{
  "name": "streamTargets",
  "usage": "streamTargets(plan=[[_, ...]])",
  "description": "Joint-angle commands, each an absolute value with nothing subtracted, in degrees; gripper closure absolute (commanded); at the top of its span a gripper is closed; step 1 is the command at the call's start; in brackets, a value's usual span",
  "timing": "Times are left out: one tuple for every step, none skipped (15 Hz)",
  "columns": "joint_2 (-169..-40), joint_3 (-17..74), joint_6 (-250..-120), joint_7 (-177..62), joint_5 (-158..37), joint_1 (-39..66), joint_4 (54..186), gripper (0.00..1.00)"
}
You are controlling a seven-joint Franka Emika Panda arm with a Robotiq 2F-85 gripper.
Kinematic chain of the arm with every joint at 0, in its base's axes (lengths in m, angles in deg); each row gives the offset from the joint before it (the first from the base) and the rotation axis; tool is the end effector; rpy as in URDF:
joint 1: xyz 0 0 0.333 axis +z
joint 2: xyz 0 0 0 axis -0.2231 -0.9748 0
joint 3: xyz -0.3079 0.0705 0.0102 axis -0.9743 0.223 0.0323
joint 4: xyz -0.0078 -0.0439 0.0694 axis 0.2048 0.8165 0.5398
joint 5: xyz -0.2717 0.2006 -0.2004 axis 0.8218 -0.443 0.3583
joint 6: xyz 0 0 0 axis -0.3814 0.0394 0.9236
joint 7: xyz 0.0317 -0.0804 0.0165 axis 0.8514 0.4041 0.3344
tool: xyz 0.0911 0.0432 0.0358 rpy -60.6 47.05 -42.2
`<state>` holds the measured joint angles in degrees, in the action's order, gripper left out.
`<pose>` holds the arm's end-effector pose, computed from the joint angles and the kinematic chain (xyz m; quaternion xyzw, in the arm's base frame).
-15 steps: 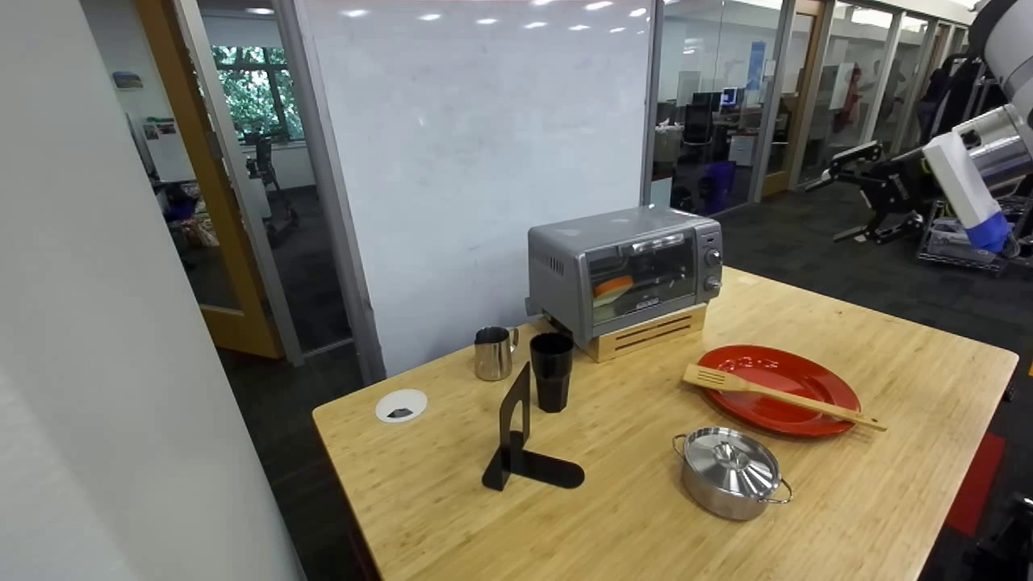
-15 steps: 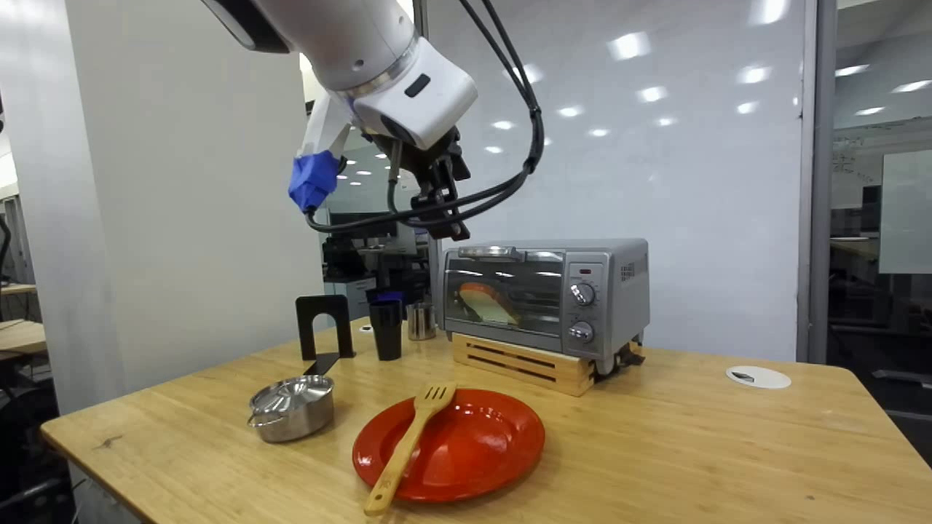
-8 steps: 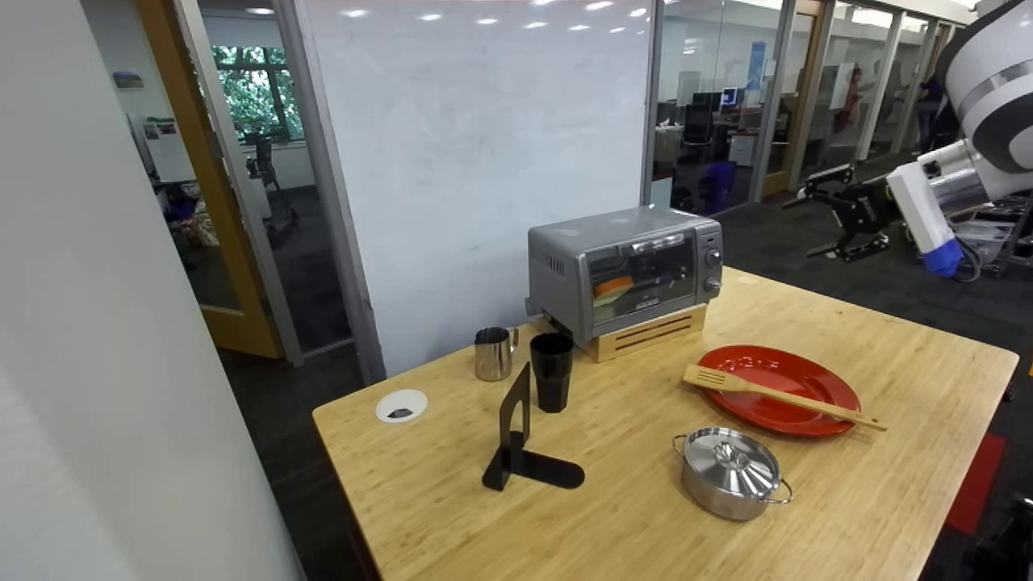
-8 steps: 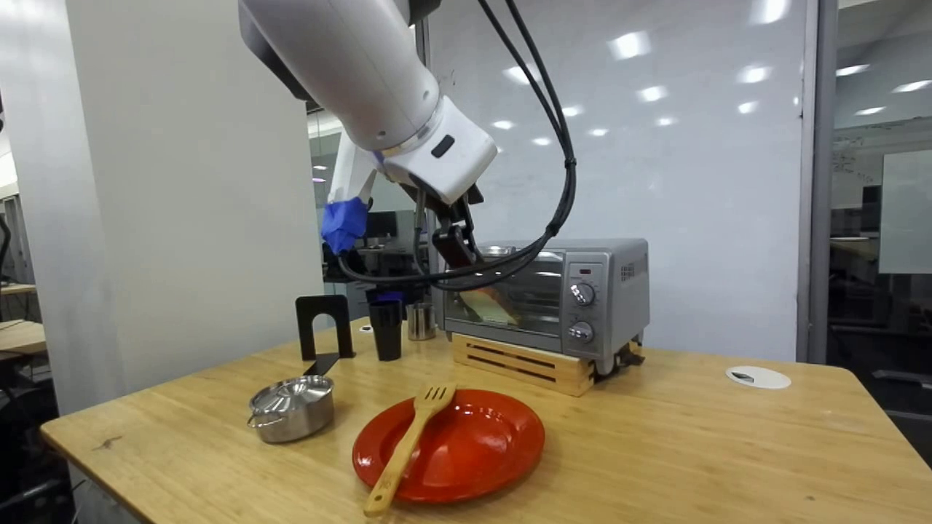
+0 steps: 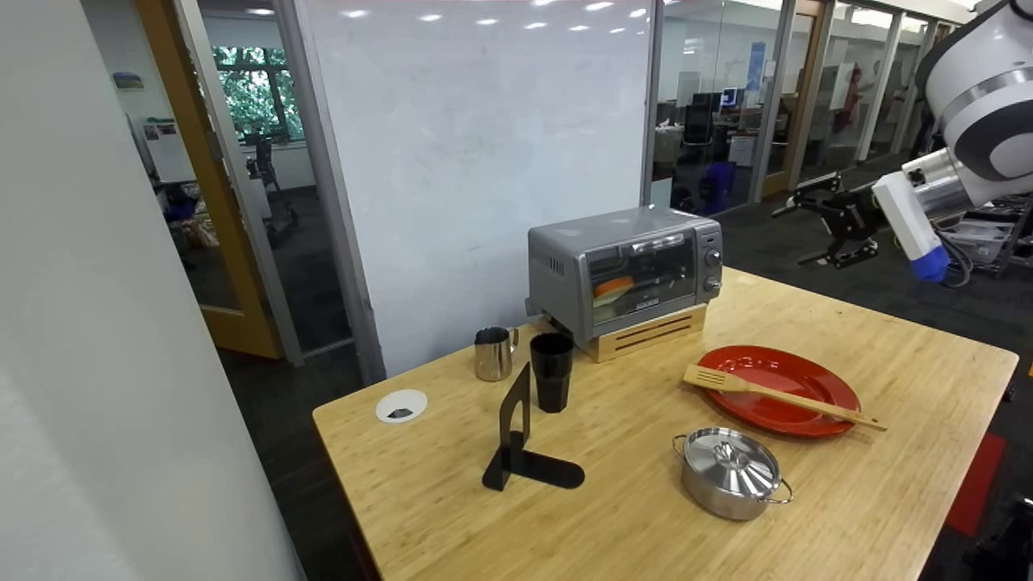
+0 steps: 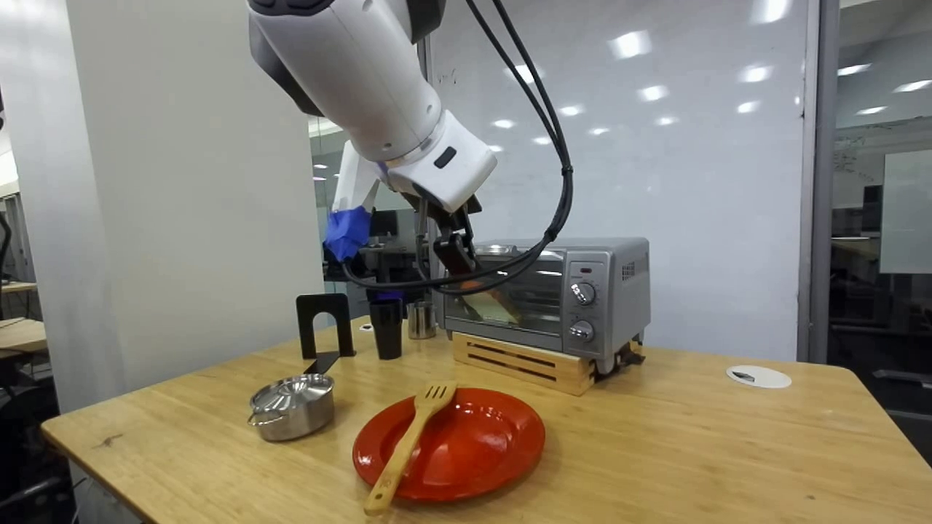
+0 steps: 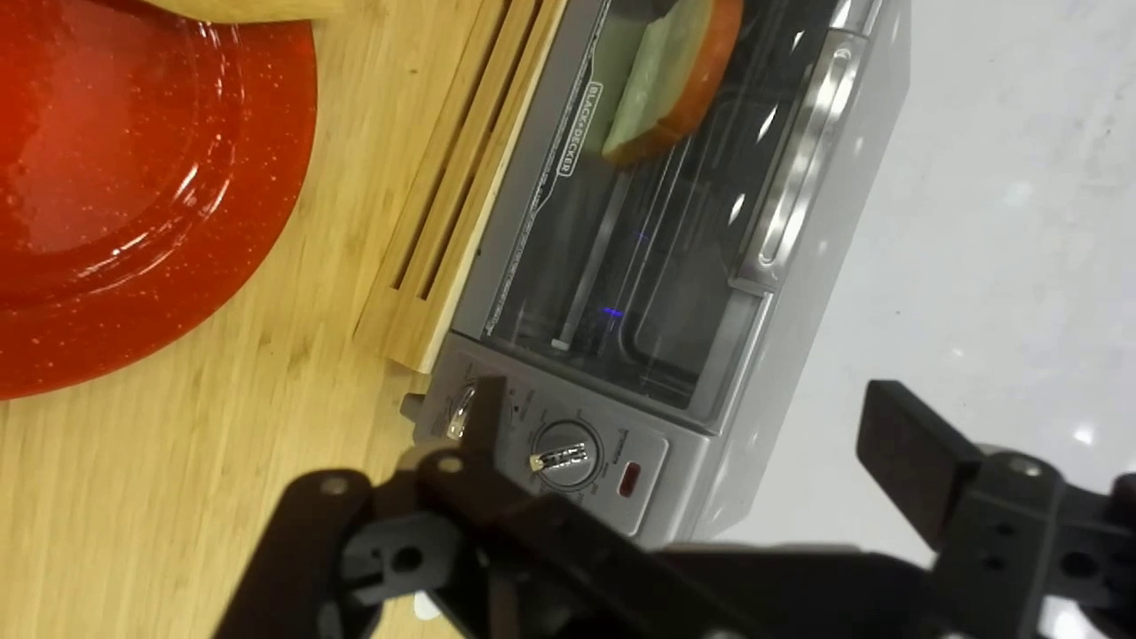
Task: Turn the top microwave button to the left
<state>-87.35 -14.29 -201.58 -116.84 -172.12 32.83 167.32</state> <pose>0.4113 -0.2372 0.3031 -0.7172 0.5155 -0.3471 0.3153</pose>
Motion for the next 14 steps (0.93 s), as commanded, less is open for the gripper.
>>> streamTargets(plan=[[-87.4,-4.7,-201.44,-116.49,-171.85,23.19,167.31,0.0],[-87.39,-4.65,-201.44,-116.49,-171.85,23.19,167.31,0.0],[-88.76,-3.64,-199.65,-116.42,-173.72,21.51,166.55,0.0],[-90.45,-1.34,-198.1,-116.16,-176.12,18.36,165.68,0.0],[-92.5,0.43,-196.04,-115.18,-178.47,15.3,164.92,0.0],[-94.07,2.07,-194.29,-114.27,-180.54,12.6,164.39,0.0],[-96.27,3.28,-191.98,-113.79,-183.04,9.93,163.76,0.0],[-98.15,4.38,-190.08,-113.32,-185.3,7.58,163.22,0.0],[-100.14,5.33,-188.43,-112.59,-187.32,5.58,162.59,0.0],[-101.93,6.14,-186.8,-112.3,-189.32,3.85,161.99,0.0],[-103.91,6.73,-185.19,-112.15,-191.68,2.55,161.33,0.0],[-105.73,7.3,-183.8,-111.51,-193.79,1.5,160.64,0.0],[-106.91,7.8,-182.86,-110.97,-195.9,0.85,160.1,0.0],[-108.38,8.28,-181.26,-110.15,-197.55,0.21,159.49,0.0]])
